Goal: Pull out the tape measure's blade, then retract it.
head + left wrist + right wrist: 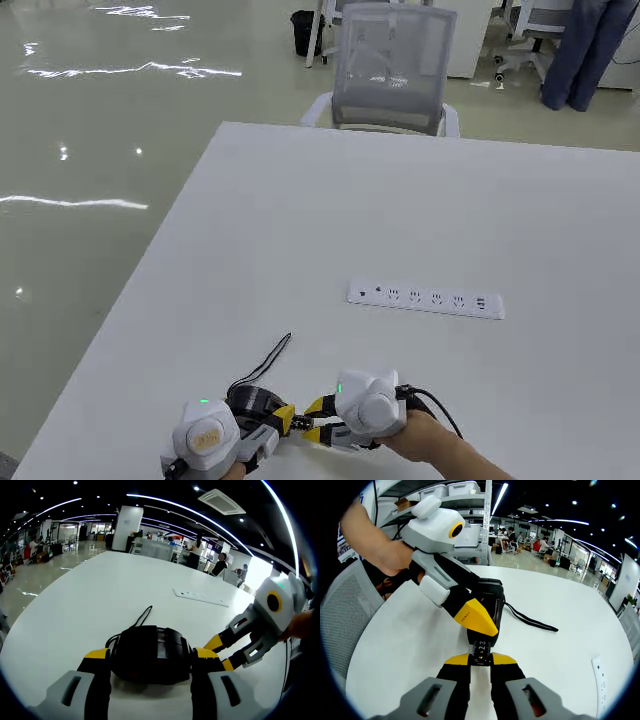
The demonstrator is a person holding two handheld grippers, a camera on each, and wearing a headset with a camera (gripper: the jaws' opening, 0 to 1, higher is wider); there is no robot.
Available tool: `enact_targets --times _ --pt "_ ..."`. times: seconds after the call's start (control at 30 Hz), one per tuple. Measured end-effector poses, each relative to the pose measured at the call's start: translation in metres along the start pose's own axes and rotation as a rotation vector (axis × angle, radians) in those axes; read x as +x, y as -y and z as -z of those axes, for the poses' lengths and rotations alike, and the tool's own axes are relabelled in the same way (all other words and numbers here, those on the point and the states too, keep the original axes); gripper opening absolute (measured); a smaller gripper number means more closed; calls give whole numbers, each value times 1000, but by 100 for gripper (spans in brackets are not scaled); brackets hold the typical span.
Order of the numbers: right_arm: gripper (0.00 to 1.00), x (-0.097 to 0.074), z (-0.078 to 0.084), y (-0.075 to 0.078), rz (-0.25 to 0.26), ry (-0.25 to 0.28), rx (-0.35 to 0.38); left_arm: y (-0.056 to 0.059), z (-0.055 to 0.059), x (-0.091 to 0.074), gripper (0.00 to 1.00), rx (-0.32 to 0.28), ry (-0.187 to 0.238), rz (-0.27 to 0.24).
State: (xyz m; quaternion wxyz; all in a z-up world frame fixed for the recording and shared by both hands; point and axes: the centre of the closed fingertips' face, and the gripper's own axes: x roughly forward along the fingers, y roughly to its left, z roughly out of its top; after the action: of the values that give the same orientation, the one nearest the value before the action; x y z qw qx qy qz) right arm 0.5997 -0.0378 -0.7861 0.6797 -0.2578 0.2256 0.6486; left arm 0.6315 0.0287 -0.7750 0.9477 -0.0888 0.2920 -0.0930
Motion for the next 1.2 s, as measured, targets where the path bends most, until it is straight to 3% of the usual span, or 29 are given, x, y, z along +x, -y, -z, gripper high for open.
enact_targets --times 1.2 --pt "13 9 -6 0 0 4 4 0 0 -1 62 0 0 11"
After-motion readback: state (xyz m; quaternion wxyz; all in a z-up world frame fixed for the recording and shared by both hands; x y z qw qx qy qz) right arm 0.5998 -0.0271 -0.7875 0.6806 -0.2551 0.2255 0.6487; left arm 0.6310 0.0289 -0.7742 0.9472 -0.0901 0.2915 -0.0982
